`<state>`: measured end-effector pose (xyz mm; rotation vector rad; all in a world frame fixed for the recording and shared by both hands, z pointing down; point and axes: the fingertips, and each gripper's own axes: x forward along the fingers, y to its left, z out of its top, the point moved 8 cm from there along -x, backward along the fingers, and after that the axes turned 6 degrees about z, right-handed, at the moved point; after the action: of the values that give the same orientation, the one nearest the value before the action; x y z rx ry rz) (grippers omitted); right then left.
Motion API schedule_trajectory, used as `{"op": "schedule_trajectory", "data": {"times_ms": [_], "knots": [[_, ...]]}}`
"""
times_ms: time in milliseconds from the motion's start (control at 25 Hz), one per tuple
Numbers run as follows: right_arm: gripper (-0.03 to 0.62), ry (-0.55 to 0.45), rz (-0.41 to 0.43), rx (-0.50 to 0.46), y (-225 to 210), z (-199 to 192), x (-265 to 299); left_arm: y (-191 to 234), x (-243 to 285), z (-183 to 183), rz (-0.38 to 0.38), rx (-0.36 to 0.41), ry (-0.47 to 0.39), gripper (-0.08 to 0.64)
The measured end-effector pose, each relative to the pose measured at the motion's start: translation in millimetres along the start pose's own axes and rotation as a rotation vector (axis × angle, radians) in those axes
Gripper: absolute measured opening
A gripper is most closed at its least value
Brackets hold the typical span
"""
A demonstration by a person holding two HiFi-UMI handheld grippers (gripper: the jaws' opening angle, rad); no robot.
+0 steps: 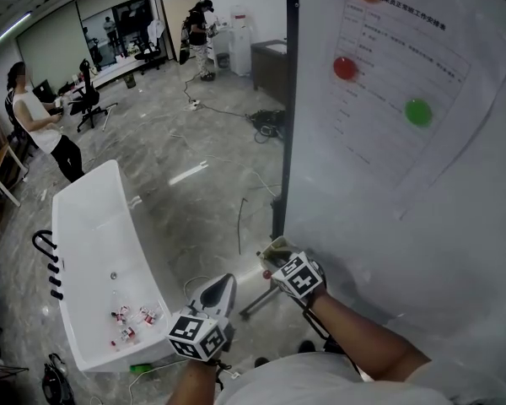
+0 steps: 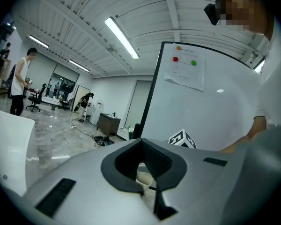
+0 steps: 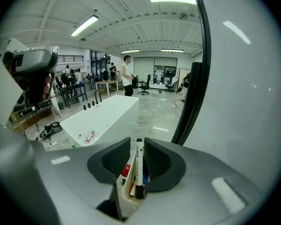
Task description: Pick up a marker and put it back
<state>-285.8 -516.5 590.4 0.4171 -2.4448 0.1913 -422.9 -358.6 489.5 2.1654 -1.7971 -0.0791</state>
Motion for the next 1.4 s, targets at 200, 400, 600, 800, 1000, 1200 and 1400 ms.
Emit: {"op": "schedule_trajectory", "data": {"times_ms": [200, 400, 600, 800, 1000, 1200, 1400], "knots": [[0.084, -0.067, 0.046, -0.014, 12, 16, -18, -1, -1, 3, -0.013, 0.012, 0.002, 0.002], [0.011, -0.231, 0.118, -0.084, 44, 50, -58, -8, -2, 11, -0.041, 0.043, 0.000, 0.002], [0.003, -0.387, 0.148, -0.052, 70, 80, -101, -18, -5, 28, -0.057, 0.064, -0.025, 0.002], [0.003, -0.520, 0.123, -0.039, 90, 99, -132, -23, -2, 41, -0.091, 0.088, -0.040, 0.002], [0.002, -0.555, 0.089, -0.023, 98, 100, -138, -22, -1, 47, -0.109, 0.093, -0.050, 0.002], [0.002, -0.573, 0.056, -0.011, 96, 103, -141, -20, -2, 50, -0.130, 0.073, -0.057, 0.002], [0.002, -0.582, 0.034, 0.003, 94, 103, -142, -20, -5, 55, -0.148, 0.069, -0.064, 0.002]]}}
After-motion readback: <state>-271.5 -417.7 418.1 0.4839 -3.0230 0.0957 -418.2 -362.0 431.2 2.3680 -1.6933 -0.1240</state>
